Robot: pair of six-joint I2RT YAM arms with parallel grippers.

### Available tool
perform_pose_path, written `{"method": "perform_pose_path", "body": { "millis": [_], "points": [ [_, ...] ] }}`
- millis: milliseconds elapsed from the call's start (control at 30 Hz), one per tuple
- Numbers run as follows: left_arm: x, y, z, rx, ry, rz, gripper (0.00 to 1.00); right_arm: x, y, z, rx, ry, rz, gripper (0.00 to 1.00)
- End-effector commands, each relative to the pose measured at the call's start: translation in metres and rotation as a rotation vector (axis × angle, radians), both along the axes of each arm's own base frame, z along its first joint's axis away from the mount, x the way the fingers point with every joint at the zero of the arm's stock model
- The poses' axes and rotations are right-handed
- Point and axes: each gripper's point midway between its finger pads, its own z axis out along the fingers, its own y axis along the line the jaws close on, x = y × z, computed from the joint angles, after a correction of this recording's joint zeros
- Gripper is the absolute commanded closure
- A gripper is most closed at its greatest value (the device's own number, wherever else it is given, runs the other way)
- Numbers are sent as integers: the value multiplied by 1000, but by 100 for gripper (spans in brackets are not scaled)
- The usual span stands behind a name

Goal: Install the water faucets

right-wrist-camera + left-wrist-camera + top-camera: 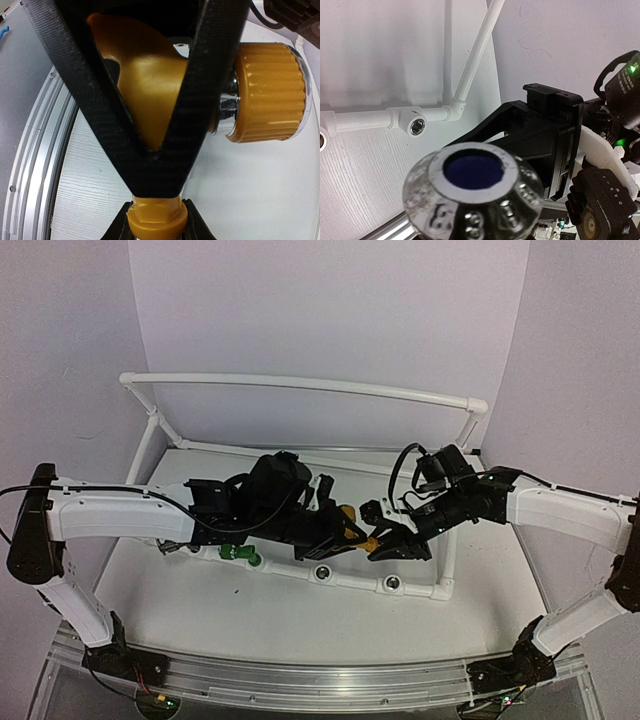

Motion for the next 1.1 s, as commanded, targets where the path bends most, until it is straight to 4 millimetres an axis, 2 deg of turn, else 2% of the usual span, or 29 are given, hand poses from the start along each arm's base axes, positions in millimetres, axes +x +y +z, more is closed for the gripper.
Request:
{"method": "perform_pose_path", "body": {
  "millis": [0,333,367,433,533,733,833,867,967,1000,1067],
  "points": [
    [3,-6,15,-54,-22,-9,81,3,7,18,35,-41,18,100],
    [-2,-4,7,-33,2,-26,79,4,7,14,23,-46,16,100],
    [-2,-3,7,-30,2,-26,78,4,7,14,23,-47,15,100],
    [-2,0,5,-15,5,-23,67,4,6,14,20,-51,15,100],
    [0,4,3,-3,9,-6,64,4,6,13,17,-50,18,100],
    [2,5,3,-6,5,-1,74,4,6,11,14,-47,22,100],
    [1,5,0,-3,9,-5,84,5,6,10,9,-45,17,99],
    [1,6,0,-2,10,-4,91,5,6,9,6,-41,11,92],
    [2,11,-2,12,8,14,100,8,5,6,-7,-22,-22,46],
    [5,15,-3,27,5,39,100,10,4,5,-14,-14,-40,38],
    [9,28,-8,66,7,96,100,14,-1,-1,-41,-4,-86,31]
  ]
}}
